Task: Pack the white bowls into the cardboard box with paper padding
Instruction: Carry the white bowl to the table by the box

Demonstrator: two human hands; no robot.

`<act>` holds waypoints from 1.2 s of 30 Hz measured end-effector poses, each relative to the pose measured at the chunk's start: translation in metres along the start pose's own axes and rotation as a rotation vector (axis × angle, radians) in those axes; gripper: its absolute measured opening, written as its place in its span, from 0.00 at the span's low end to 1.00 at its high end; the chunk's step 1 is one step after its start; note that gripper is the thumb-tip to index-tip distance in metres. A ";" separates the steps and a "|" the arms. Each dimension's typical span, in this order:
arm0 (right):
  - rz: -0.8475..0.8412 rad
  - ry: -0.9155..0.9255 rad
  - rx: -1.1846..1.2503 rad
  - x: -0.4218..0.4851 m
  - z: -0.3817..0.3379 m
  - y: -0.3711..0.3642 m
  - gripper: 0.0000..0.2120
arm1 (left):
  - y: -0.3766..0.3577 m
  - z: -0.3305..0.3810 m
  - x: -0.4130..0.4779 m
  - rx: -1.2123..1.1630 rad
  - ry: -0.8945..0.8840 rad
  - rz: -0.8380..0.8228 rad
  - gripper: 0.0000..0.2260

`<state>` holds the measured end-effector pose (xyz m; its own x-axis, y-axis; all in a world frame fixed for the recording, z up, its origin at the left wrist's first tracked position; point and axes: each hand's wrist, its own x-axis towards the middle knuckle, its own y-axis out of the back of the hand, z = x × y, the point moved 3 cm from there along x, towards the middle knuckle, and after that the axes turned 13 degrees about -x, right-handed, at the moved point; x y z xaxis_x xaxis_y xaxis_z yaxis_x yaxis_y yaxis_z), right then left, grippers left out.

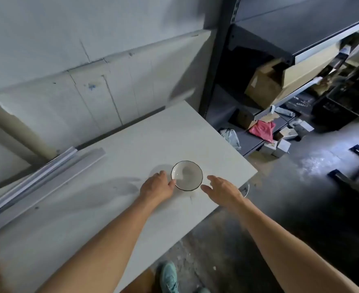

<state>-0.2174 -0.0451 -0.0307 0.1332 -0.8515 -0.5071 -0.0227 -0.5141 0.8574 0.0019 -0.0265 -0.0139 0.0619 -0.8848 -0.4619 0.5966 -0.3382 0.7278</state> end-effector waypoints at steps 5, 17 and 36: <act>-0.048 -0.067 0.111 0.018 -0.009 -0.015 0.27 | -0.011 -0.008 0.023 -0.020 0.033 -0.036 0.21; -0.151 -0.129 0.627 0.031 -0.018 -0.034 0.11 | -0.032 0.015 0.025 -0.250 0.137 -0.031 0.11; 0.163 -0.483 0.637 -0.108 0.212 0.023 0.16 | -0.125 0.249 -0.029 -0.104 -0.270 -0.077 0.09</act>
<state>-0.4421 0.0134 0.0251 -0.3586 -0.7963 -0.4871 -0.5838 -0.2158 0.7827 -0.2738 -0.0385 0.0348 -0.1931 -0.9160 -0.3517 0.6713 -0.3848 0.6335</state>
